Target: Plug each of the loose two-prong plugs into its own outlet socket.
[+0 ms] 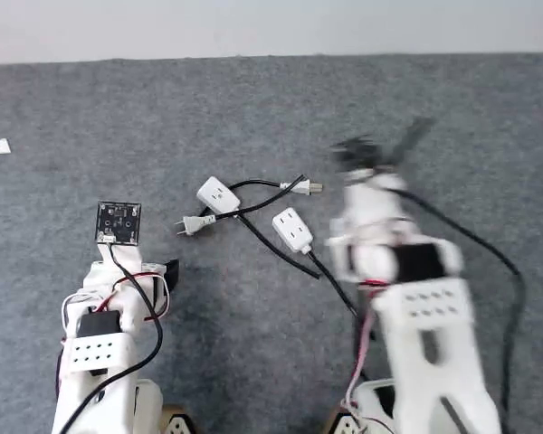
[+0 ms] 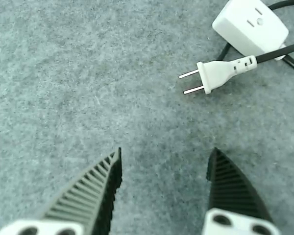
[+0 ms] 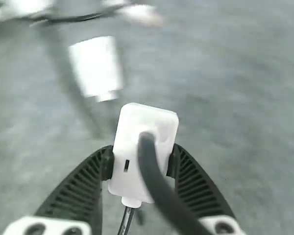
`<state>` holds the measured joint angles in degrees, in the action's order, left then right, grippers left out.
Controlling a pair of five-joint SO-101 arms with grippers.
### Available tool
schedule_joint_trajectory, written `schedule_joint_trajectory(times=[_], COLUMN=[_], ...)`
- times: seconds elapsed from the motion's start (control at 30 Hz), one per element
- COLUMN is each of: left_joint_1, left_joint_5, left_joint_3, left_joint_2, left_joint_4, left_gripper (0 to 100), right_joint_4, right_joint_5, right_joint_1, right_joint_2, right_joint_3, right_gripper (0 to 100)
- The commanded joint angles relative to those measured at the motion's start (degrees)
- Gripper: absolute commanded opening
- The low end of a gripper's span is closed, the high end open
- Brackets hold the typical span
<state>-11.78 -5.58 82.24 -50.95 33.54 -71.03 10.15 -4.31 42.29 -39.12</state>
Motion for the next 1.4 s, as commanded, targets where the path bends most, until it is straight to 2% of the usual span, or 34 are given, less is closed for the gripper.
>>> schedule_joint_trajectory(times=[0.0,0.13,0.23,0.4,0.57,0.73,0.83,0.93,1.0,1.1,1.23,1.37], left_joint_1=[-0.44,-0.44,-0.53,-2.37,-2.29,-2.29,-2.29,-2.29,-2.29,-2.29,-2.29,-2.37], left_joint_5=[0.70,0.70,2.20,2.73,2.73,2.73,2.64,2.64,2.64,2.64,2.55,2.55], left_joint_3=[-1.27,-3.21,-7.69,-16.13,-18.15,-18.07,-18.07,-18.15,-18.15,-18.15,-18.24,-18.24], left_joint_2=[-0.79,3.34,11.52,24.26,26.37,26.29,26.29,26.29,26.29,26.29,26.29,26.29], left_joint_4=[-1.05,-1.05,-0.62,1.76,3.60,3.60,3.60,3.52,3.52,3.52,3.52,3.52], left_gripper=[27,27,27,27,27,27,27,27,27,27,27,27], right_joint_4=[0.48,7.52,13.67,22.55,30.73,29.23,25.10,17.98,13.23,7.34,3.03,5.85], right_joint_5=[1.93,6.95,9.32,14.33,21.27,19.52,19.52,18.64,15.21,10.81,5.45,1.67], right_joint_1=[18.42,33.27,38.90,42.51,44.79,44.70,42.68,38.81,35.65,29.76,15.52,0.13], right_joint_2=[3.38,-1.27,-7.96,-21.41,-30.99,-32.66,-31.16,-27.74,-24.22,-17.45,-9.63,-9.10], right_joint_3=[0.00,-1.67,-2.81,-2.55,-1.93,0.44,2.55,5.01,6.68,7.74,7.38,6.77], right_gripper=[0.9,0.9,0.9,0.9,3.0,24.7,26.0,16.9,11.8,11.3,11.2,11.2])
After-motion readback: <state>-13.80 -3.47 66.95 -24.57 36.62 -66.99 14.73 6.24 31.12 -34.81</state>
